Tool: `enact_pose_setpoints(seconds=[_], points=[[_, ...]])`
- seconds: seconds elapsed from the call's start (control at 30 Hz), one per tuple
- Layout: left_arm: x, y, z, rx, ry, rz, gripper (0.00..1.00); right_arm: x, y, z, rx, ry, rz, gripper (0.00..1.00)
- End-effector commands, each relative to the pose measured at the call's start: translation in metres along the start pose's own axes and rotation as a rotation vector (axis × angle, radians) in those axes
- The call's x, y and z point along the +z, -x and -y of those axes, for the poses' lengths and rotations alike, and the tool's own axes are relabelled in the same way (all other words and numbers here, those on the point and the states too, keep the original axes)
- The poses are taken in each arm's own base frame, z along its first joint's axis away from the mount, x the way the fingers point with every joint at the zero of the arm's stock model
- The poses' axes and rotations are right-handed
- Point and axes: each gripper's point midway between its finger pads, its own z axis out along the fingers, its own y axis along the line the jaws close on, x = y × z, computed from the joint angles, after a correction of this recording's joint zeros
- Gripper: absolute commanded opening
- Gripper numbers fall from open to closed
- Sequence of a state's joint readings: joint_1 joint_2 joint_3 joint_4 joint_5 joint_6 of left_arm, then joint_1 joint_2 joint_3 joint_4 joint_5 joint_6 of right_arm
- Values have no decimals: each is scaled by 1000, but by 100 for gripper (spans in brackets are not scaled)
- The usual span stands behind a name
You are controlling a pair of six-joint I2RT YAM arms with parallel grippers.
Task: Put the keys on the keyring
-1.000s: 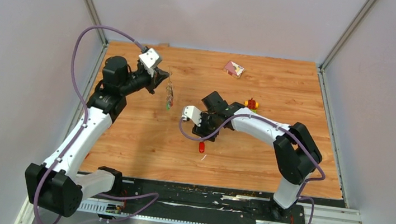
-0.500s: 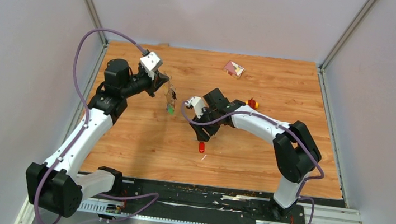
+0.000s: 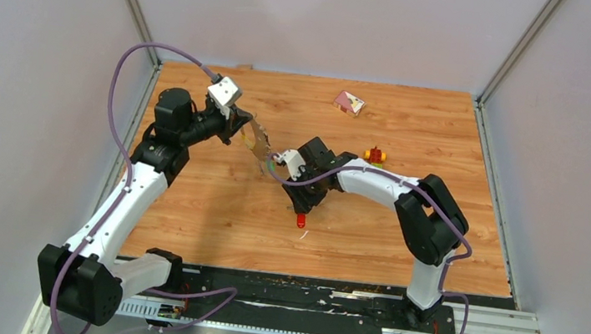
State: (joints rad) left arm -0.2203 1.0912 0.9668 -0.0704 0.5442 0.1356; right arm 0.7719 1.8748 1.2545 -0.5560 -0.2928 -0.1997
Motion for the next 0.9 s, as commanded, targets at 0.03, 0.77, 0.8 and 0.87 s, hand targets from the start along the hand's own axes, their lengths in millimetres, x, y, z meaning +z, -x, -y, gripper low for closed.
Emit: enact_pose_setpoints(seconds=[0.03,0.77,0.8,0.87], points=[[-6,26,2,29,-4,86,0,5,12,-1,1,-19,26,42],[-8,24,7,26,-20,89,0,-4,15,4,-47,-57,38,13],[-8,25,7,28,-20,91,0,-6,16,4,-50,-57,42,12],[-8,25,7,27,-21,90,0,-8,16,3,-57,-57,48,10]])
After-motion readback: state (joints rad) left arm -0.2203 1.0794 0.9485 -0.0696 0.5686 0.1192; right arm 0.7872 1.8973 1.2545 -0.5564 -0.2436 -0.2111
